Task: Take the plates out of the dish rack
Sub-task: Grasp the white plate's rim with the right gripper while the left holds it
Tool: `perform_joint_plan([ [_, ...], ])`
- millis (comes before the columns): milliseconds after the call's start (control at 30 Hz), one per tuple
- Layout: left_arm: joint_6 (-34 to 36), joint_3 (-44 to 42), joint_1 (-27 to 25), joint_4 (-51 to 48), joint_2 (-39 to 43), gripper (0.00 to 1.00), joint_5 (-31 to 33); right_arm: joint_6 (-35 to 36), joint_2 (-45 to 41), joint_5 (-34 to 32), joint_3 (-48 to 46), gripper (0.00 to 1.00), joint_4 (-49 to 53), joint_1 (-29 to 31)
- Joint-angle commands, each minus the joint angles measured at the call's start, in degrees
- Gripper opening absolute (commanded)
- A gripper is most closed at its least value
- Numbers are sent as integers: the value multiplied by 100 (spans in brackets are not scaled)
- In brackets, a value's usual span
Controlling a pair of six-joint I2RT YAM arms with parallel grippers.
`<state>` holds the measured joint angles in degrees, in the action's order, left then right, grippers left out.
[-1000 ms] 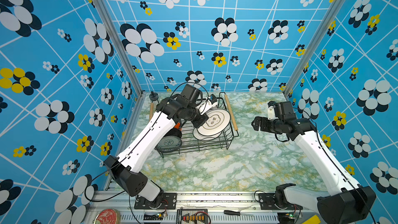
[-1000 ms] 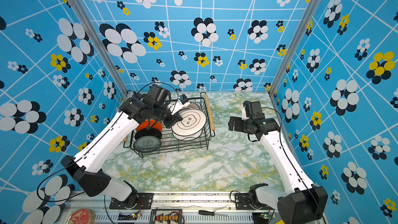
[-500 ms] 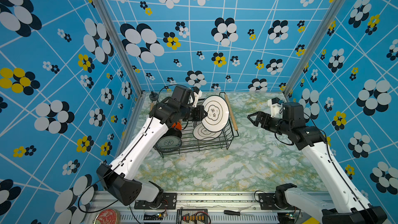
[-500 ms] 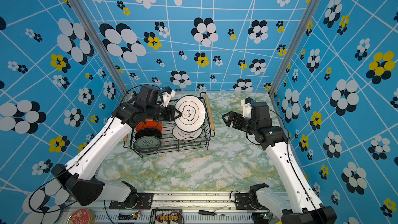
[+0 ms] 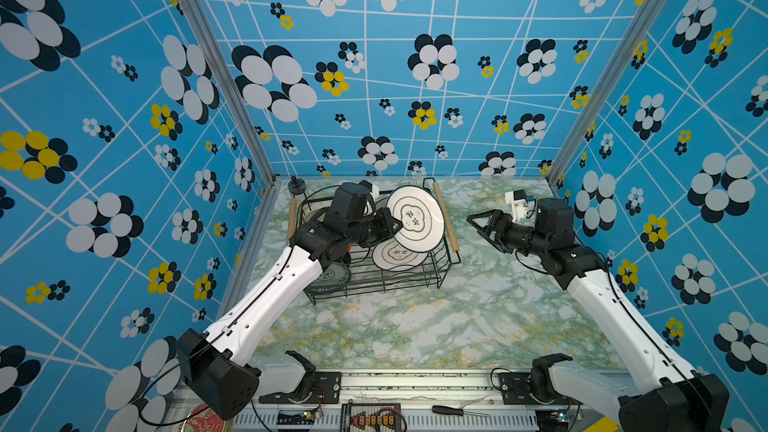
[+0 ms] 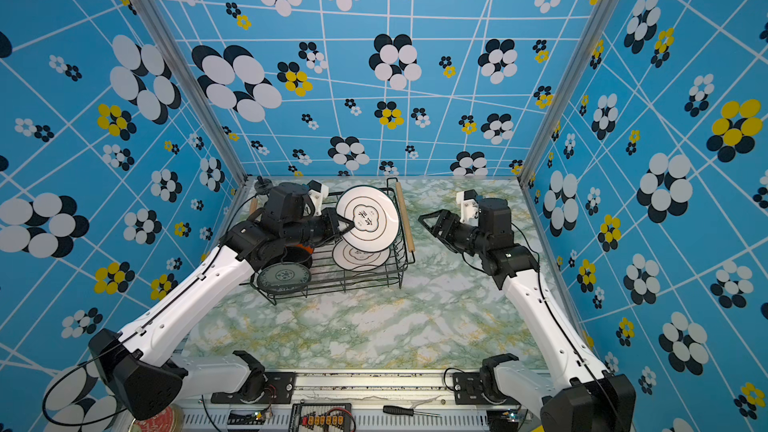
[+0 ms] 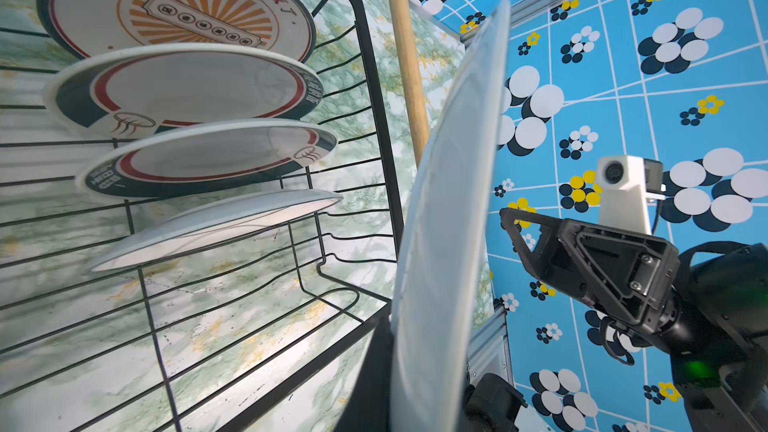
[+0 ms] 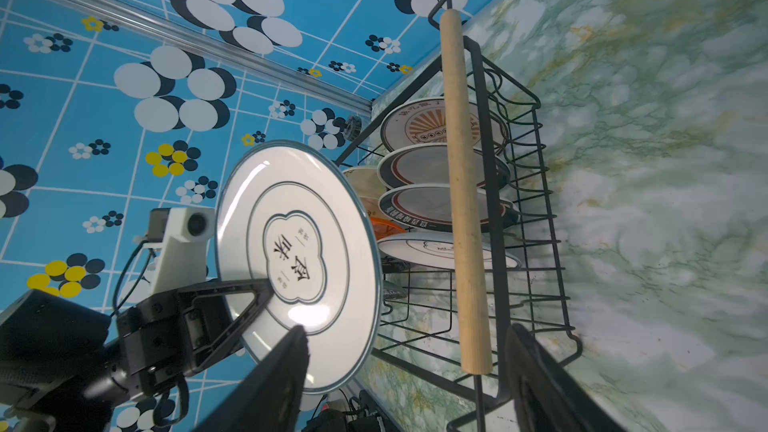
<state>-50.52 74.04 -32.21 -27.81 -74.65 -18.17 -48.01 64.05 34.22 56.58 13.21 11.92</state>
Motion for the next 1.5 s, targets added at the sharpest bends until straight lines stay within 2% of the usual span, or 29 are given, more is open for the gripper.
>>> perform_joint_plan([
  [0, -446, -148, -175, 855, 193, 0, 198, -537, 231, 425, -62, 66, -607, 18],
  [267, -1060, -559, -389, 1702, 363, 0, 422, -819, 419, 496, -48, 65, -981, 217],
  [733, -1565, -825, -662, 2723, -1, 0, 268, -1371, 654, 703, -225, 59, -2036, 475],
  [900, -1767, -829, -699, 2959, -226, 0, 124, -1760, 726, 922, -374, 49, -2763, 474],
  [1100, -1866, -809, -750, 3196, -444, 0, 51, -1807, 745, 981, -401, 39, -2824, 472],
  [1400, -1746, -752, -770, 3177, -559, 0, 19, -1871, 749, 976, -480, 15, -2924, 471],
  [1433, -1729, -746, -770, 3177, -575, 0, 9, -1881, 758, 988, -484, 14, -2945, 476],
  [1467, -1712, -740, -770, 3177, -584, 6, 11, -1891, 759, 990, -486, 13, -2954, 468],
])
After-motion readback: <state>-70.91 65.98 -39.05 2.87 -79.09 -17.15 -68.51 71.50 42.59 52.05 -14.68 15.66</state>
